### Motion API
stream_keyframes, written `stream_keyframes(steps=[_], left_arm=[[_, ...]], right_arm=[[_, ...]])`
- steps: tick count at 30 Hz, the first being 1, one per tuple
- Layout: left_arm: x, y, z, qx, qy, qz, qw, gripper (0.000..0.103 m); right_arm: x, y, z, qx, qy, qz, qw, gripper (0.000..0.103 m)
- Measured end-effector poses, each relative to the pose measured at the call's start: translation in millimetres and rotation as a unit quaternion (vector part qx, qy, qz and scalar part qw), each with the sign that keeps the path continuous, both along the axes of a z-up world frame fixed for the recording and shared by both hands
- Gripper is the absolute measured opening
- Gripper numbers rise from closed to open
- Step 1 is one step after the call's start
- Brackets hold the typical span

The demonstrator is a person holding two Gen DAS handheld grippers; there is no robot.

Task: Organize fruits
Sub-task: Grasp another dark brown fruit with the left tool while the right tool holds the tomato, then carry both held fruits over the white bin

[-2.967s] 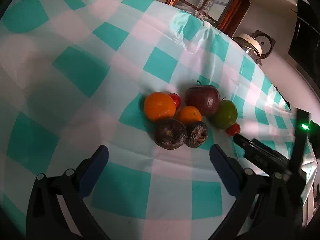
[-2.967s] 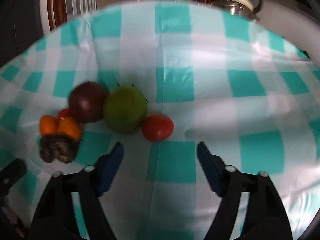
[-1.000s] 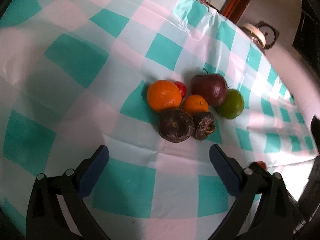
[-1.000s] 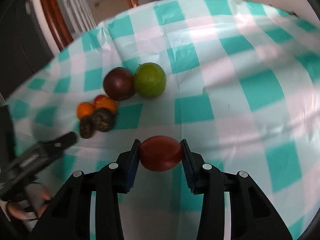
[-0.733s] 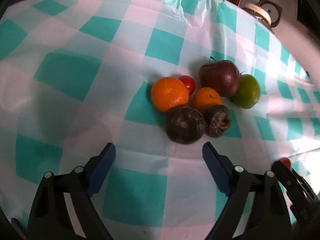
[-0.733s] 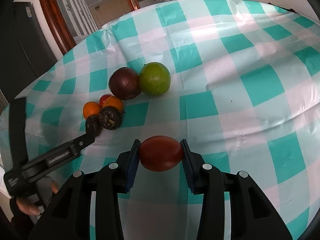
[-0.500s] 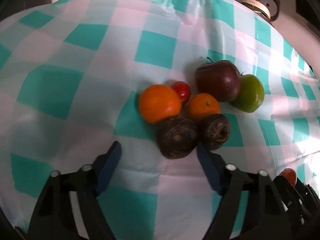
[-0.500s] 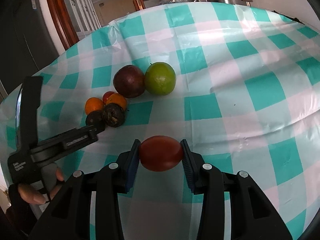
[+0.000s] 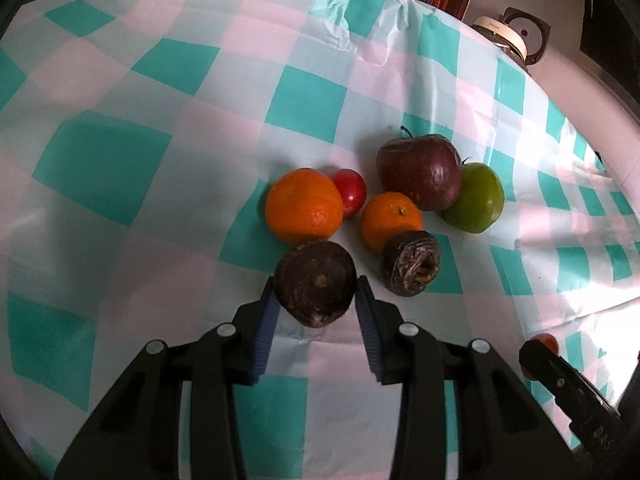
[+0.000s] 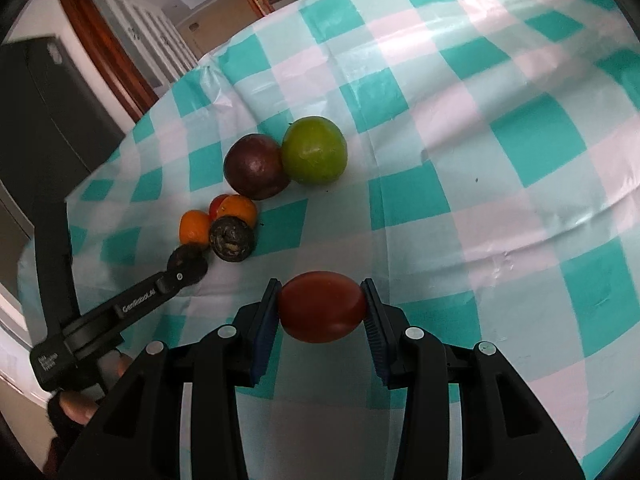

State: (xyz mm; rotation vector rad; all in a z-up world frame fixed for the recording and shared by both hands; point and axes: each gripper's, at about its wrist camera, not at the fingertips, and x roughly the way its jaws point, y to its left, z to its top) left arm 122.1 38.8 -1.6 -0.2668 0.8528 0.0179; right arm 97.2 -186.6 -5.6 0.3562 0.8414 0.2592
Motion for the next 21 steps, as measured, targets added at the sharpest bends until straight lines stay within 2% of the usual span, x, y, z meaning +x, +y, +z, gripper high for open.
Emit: stream_keyframes(steps=[6, 11, 14, 17, 21], left_arm=[[-16, 5, 5, -0.010, -0.007, 0.009, 0.9999, 0.038], [-66, 0, 14, -0.005, -0.015, 0.002, 0.9999, 0.038], [-99, -7, 21, 0.010, -0.025, -0.018, 0.9995, 0.038], [-136, -23, 27, 0.030, -0.039, -0.051, 0.9975, 0.038], [-179, -52, 30, 0.033, -0.041, -0.110, 0.9925, 0.038]], right_arm=[[1, -5, 2, 0.027, -0.008, 0.002, 1.000, 0.040], [-17, -12, 12, 0.037, -0.038, -0.021, 0.998, 0.040], [-49, -14, 17, 0.051, -0.027, -0.036, 0.998, 0.040], [-100, -11, 35, 0.021, -0.052, -0.040, 0.998, 0.040], [-167, -19, 62, -0.021, -0.088, -0.044, 0.995, 0.040]])
